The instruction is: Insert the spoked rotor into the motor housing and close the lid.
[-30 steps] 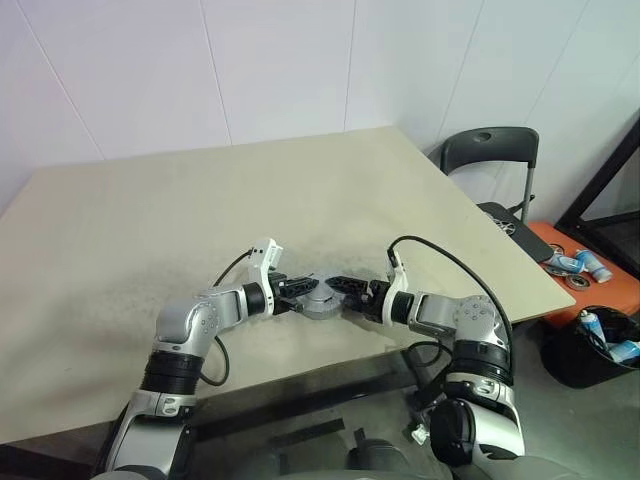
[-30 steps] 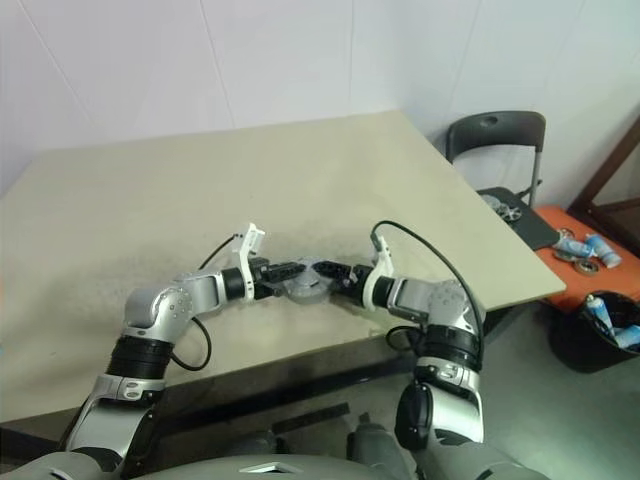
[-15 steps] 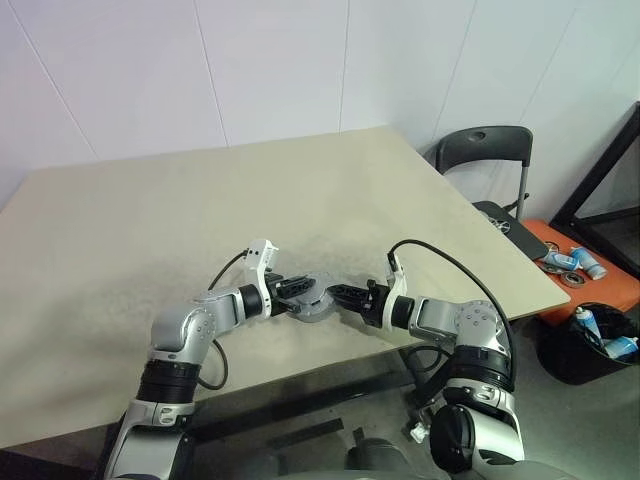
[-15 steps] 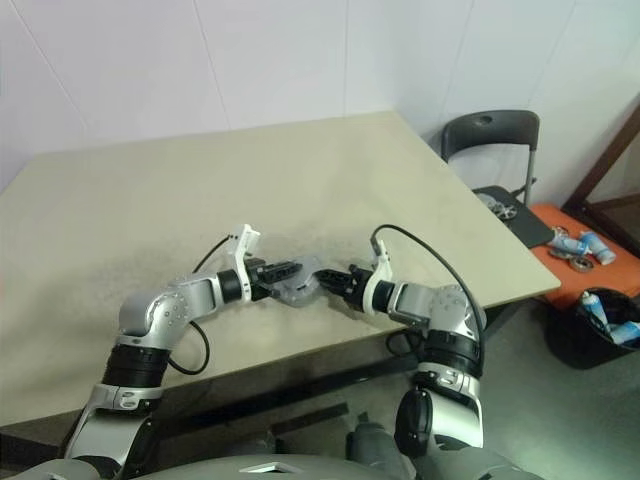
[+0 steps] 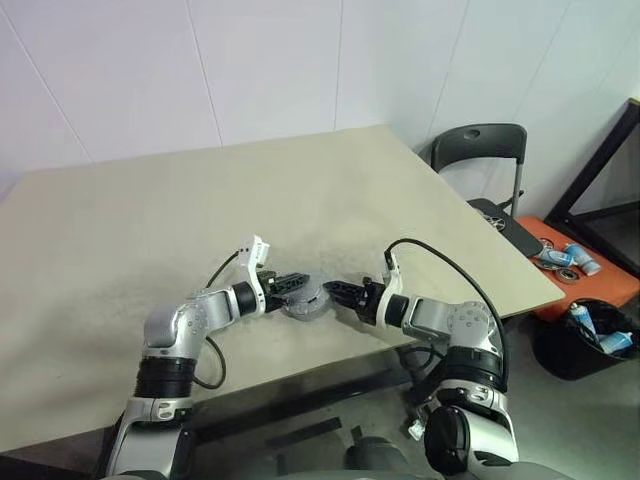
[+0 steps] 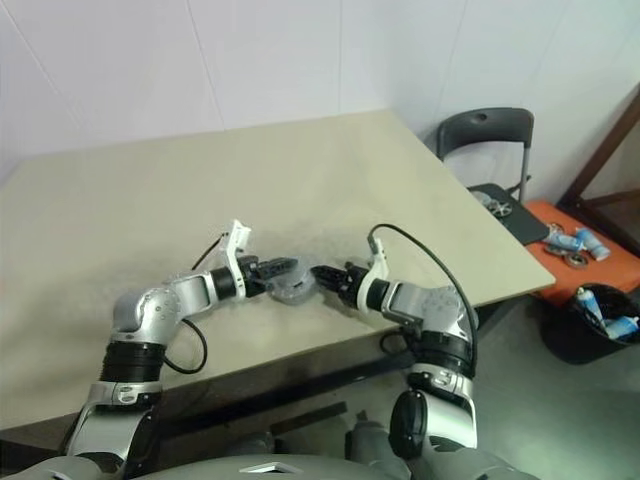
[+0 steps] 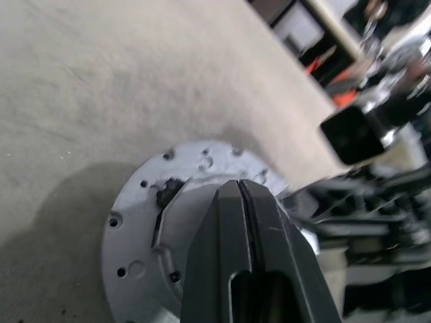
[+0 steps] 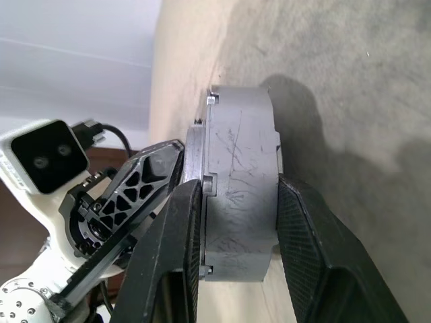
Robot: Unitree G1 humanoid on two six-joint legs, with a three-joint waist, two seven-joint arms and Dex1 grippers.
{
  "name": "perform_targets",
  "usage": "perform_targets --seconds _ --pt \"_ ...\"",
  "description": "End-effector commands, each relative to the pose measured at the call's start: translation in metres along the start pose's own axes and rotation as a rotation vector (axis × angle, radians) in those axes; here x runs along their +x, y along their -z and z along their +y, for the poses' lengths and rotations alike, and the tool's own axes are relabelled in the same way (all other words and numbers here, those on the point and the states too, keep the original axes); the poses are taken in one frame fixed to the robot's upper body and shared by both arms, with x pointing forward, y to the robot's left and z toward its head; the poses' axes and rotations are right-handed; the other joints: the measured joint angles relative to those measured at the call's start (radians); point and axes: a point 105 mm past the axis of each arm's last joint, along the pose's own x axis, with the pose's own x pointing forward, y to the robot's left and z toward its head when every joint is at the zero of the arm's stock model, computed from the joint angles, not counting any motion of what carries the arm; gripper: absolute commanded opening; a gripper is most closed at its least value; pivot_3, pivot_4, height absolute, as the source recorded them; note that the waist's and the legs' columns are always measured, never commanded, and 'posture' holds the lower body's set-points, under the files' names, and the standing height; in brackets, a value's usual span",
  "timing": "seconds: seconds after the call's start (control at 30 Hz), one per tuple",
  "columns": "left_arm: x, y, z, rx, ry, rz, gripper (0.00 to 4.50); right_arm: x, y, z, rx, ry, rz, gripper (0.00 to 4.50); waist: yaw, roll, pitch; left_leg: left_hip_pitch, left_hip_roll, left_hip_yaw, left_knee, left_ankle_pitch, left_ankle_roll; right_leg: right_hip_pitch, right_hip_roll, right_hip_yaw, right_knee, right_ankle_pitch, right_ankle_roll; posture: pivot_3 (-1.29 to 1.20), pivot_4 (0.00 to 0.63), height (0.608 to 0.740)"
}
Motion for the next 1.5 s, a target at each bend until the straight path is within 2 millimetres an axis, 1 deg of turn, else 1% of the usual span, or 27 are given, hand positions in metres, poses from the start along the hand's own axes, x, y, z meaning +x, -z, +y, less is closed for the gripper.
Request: perform_targets --seconds 0.03,0.07,0.13,0.2,0.27,0.37,0.43,0.5,0.57,0.7,0.77,0.87,0.97,1.03,1.07,1.13,1.17,1.27,1.37,1.5 --pt "-0.024 -0.061 -0.027 0.003 0.118 -0.212 0.0 0.013 0.002 0.018 0.005 -0.086 0.01 1.26 0.0 -0.002 0.003 0.0 0.0 0.0 0.0 0.0 0.0 0.0 0.0 0.0 0.0 0.0 0.0 0.0 0.0 0.74" --pt "-0.029 -0.067 -0.027 -0.002 0.119 -0.235 0.0 0.014 0.003 0.019 0.007 -0.093 0.009 1.26 0.0 -0.002 0.003 -0.001 0.0 0.0 0.0 0.0 0.0 -0.001 0.0 0.0 0.0 0.0 0.0 0.0 0.0 0.74" --pt "-0.04 -0.073 -0.018 -0.016 0.083 -0.261 0.0 0.016 0.004 0.019 0.019 -0.102 0.0 1.26 -0.001 -0.002 0.003 0.0 0.0 0.001 -0.001 0.0 0.0 -0.001 0.0 0.001 0.0 0.0 0.0 0.0 0.0 0.74" --pt "-0.048 -0.074 -0.008 -0.032 0.038 -0.266 0.0 0.019 0.006 0.02 0.03 -0.114 -0.004 1.26 0.0 -0.002 0.004 0.0 0.0 0.001 -0.002 0.0 0.0 -0.001 0.0 0.001 -0.001 0.0 0.0 0.0 0.0 0.74" --pt "-0.055 -0.073 -0.002 -0.049 0.018 -0.269 0.0 0.02 0.007 0.021 0.043 -0.134 -0.009 1.26 0.003 -0.002 0.005 0.0 0.0 0.001 -0.003 0.0 0.0 -0.001 0.0 0.001 -0.001 0.0 0.0 0.0 0.0 0.74" --pt "-0.062 -0.074 -0.003 -0.079 0.032 -0.293 0.0 0.017 0.004 0.028 0.07 -0.199 -0.042 1.26 0.006 -0.005 0.009 -0.001 -0.001 0.001 -0.002 0.0 0.0 -0.001 -0.002 0.001 -0.001 0.0 0.0 0.0 0.0 0.74" --pt "-0.072 -0.076 -0.018 -0.127 0.148 -0.331 0.0 0.015 -0.002 0.037 0.072 -0.254 -0.073 1.26 0.007 -0.005 0.012 -0.003 -0.002 0.001 -0.001 0.0 0.0 -0.002 -0.003 0.0 -0.001 0.001 0.001 0.0 0.0 0.74" --pt "-0.079 -0.076 -0.025 -0.155 0.19 -0.358 0.0 0.015 -0.004 0.042 0.062 -0.269 -0.084 1.26 0.007 -0.005 0.012 -0.005 -0.003 0.001 -0.001 0.0 0.0 -0.003 -0.006 0.001 -0.001 0.001 0.002 0.0 0.0 0.74" --pt "-0.086 -0.074 -0.023 -0.176 0.177 -0.378 0.0 0.016 -0.007 0.048 0.047 -0.285 -0.098 1.26 0.008 -0.005 0.012 -0.006 -0.003 0.001 -0.001 0.0 0.0 -0.004 -0.007 0.001 -0.002 0.002 0.002 0.0 0.0 0.74" --pt "-0.102 -0.081 -0.018 -0.236 0.16 -0.47 0.0 0.014 -0.018 0.062 0.03 -0.328 -0.139 1.26 0.008 -0.004 0.013 -0.007 -0.003 0.0 0.0 0.0 0.0 -0.005 -0.007 0.002 -0.001 0.002 0.002 0.0 0.0 0.74" --pt "-0.107 -0.079 -0.012 -0.262 0.127 -0.491 0.0 0.013 -0.026 0.07 0.02 -0.346 -0.162 1.26 0.008 -0.004 0.013 -0.007 -0.003 0.0 0.0 0.0 0.0 -0.005 -0.007 0.002 0.0 0.002 0.002 0.0 0.0 0.74" --pt "-0.105 -0.064 0.0 -0.288 0.053 -0.455 0.0 0.013 -0.035 0.084 0.002 -0.374 -0.189 1.26 0.006 -0.004 0.013 -0.007 -0.003 0.0 0.0 0.0 0.0 -0.005 -0.007 0.002 0.0 0.002 0.002 0.0 0.0 0.74" --pt "-0.097 -0.047 0.003 -0.319 0.045 -0.412 0.0 0.011 -0.04 0.104 -0.032 -0.42 -0.195 1.26 0.008 -0.004 0.013 -0.008 -0.003 0.001 0.0 0.0 0.0 -0.006 -0.006 0.002 0.0 0.002 0.002 0.0 0.0 0.74" --pt "-0.093 -0.038 0.003 -0.348 0.059 -0.395 0.0 0.011 -0.041 0.112 -0.051 -0.435 -0.19 1.26 0.012 -0.004 0.013 -0.01 -0.003 0.001 0.001 0.0 0.0 -0.008 -0.006 0.002 0.0 0.002 0.002 0.0 0.0 0.74" --pt "-0.091 -0.036 0.003 -0.356 0.068 -0.39 0.0 0.011 -0.041 0.115 -0.056 -0.439 -0.188 1.26 0.014 -0.004 0.013 -0.011 -0.003 0.001 0.001 0.0 -0.001 -0.009 -0.006 0.002 0.0 0.002 0.002 0.0 0.0 0.74" --pt "-0.088 -0.04 0.001 -0.376 0.089 -0.423 0.0 0.011 -0.042 0.119 -0.061 -0.441 -0.187 1.26 0.018 -0.004 0.013 -0.015 -0.003 0.001 0.003 0.0 -0.001 -0.012 -0.006 0.002 0.001 0.002 0.001 0.0 0.0 0.74" --pt "-0.087 -0.044 -0.004 -0.372 0.119 -0.437 0.0 0.011 -0.042 0.12 -0.062 -0.441 -0.188 1.26 0.021 -0.004 0.013 -0.016 -0.003 0.001 0.003 0.0 -0.001 -0.014 -0.006 0.002 0.001 0.002 0.001 0.0 0.0 0.74" --pt "-0.085 -0.051 -0.009 -0.372 0.156 -0.471 0.56 0.011 -0.043 0.124 -0.065 -0.444 -0.189 1.26 0.027 -0.004 0.013 -0.017 -0.003 0.001 0.003 0.0 -0.001 -0.015 -0.005 0.002 0.002 0.003 0.001 0.0 0.0 0.74" --pt "-0.084 -0.053 -0.007 -0.387 0.161 -0.483 1.53 0.011 -0.043 0.124 -0.063 -0.443 -0.189 1.26 0.027 -0.004 0.013 -0.017 -0.003 0.001 0.003 0.0 0.0 -0.015 -0.005 0.002 0.002 0.003 0.001 0.0 0.0 0.74" --pt "-0.083 -0.05 -0.009 -0.41 0.184 -0.455 2.86 0.012 -0.041 0.123 -0.061 -0.436 -0.185 1.26 0.027 -0.004 0.013 -0.017 -0.003 0.001 0.004 0.0 0.0 -0.015 -0.005 0.002 0.002 0.003 0.001 0.0 0.0 0.74"
